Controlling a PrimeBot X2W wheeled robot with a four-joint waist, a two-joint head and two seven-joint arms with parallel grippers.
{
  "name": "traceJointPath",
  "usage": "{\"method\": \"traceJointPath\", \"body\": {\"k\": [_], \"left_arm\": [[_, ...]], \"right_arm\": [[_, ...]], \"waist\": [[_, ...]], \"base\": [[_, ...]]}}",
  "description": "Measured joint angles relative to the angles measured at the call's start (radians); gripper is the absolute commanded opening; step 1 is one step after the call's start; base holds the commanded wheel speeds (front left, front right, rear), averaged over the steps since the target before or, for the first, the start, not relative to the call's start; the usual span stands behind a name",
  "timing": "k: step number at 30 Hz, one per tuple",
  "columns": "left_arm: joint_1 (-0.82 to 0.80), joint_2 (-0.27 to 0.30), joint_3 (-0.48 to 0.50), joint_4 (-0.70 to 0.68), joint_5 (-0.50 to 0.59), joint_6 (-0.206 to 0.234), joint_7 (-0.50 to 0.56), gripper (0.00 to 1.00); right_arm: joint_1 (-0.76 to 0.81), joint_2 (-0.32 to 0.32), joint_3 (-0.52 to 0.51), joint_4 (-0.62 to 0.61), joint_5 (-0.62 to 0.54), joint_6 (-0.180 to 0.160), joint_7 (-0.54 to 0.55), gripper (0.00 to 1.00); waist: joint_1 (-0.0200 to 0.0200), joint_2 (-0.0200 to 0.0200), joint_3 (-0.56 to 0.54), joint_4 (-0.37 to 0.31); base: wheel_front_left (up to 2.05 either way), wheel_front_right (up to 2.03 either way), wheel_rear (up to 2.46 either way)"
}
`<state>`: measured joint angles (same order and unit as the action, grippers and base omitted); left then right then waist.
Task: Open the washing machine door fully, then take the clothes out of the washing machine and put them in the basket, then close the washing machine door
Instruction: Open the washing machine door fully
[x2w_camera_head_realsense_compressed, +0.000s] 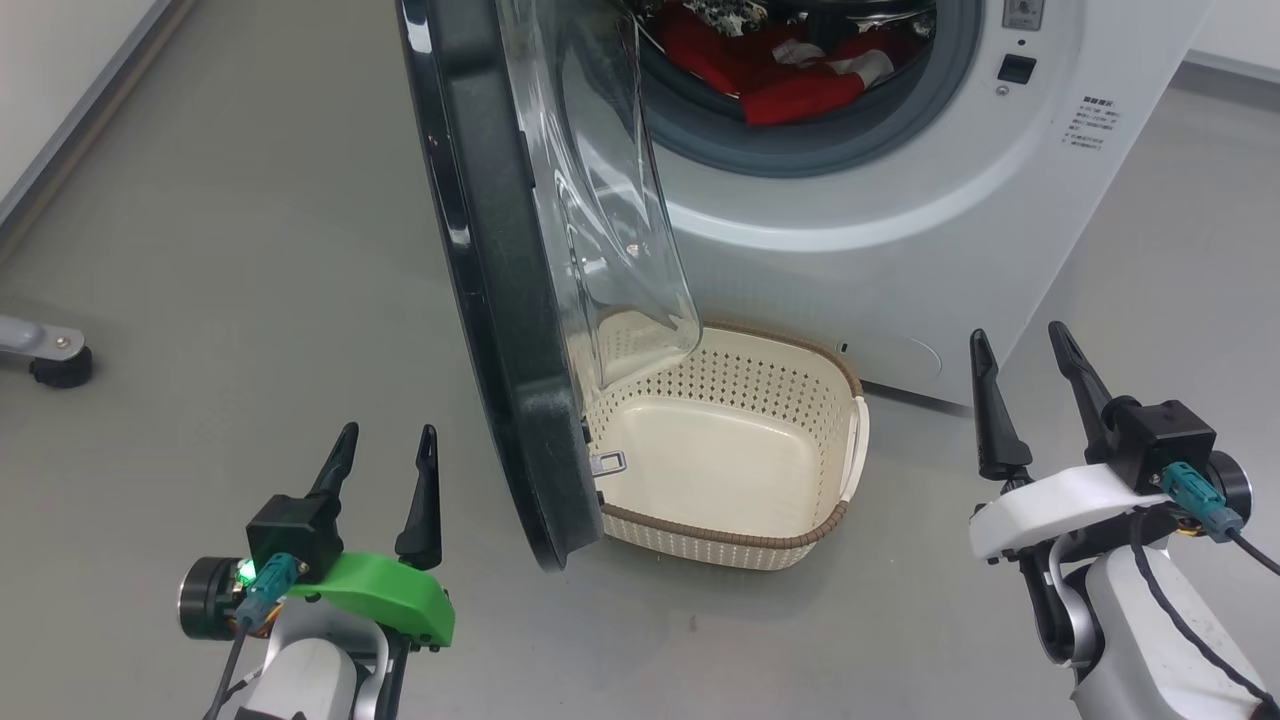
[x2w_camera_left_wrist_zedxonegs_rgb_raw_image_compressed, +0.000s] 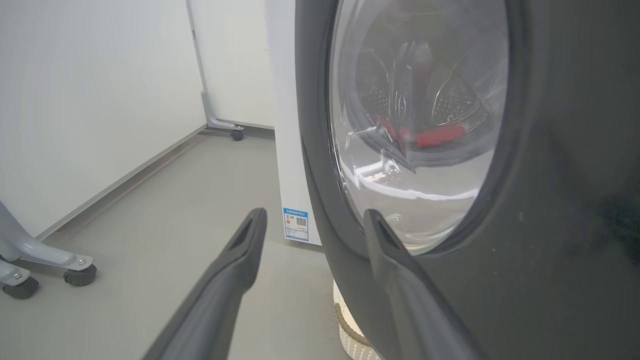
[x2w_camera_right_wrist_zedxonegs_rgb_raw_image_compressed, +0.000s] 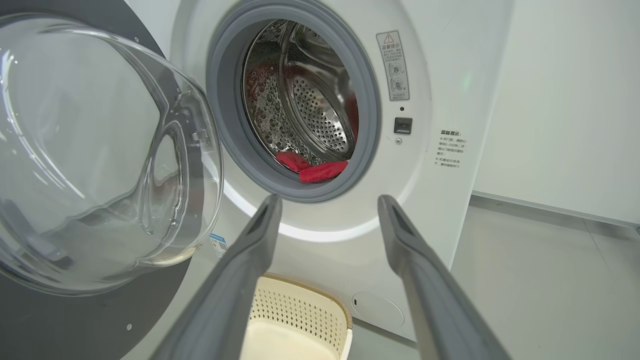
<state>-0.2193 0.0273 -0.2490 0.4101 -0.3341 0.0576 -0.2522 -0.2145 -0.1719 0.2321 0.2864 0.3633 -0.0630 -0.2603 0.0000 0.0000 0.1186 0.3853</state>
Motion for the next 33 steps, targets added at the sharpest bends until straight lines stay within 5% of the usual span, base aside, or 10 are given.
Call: {"method": "traceJointPath", "body": {"k": [4,6,8,21,33], "left_arm": [[0.0,0.0,-0.002,0.002,0.0,0.0,0.0,0.97],[0.0,0.0,-0.003,0.002,0.0,0.0,0.0,0.75],[0.0,0.0,-0.003,0.003,0.0,0.0,0.0,0.0],[-0.001,0.0,0.026,-0.06,-0.009,0.0,0.0,0.0],[-0.045,0.0,0.121,-0.366,-0.032,0.008,0.0,0.0]], "right_arm": [[0.002,0.008,-0.007,0.001,-0.009,0.004,0.0,1.0],[0.005,0.013,-0.01,0.002,-0.014,0.009,0.0,1.0],[0.009,0.016,-0.014,0.003,-0.016,0.011,0.0,1.0],[0.02,0.036,-0.034,0.012,-0.054,0.035,0.0,1.0],[0.021,0.047,-0.061,0.015,-0.067,0.053,0.0,1.0]], "waist": [[0.0,0.0,-0.002,0.002],[0.0,0.0,-0.004,0.003],[0.0,0.0,-0.005,0.004],[0.0,0.0,-0.007,0.015],[0.0001,0.0,-0.01,0.023]], "base": [[0.0,0.0,0.0],[0.0,0.0,0.0],[0.0,0.0,0.0],[0.0,0.0,0.0],[0.0,0.0,0.0]]}}
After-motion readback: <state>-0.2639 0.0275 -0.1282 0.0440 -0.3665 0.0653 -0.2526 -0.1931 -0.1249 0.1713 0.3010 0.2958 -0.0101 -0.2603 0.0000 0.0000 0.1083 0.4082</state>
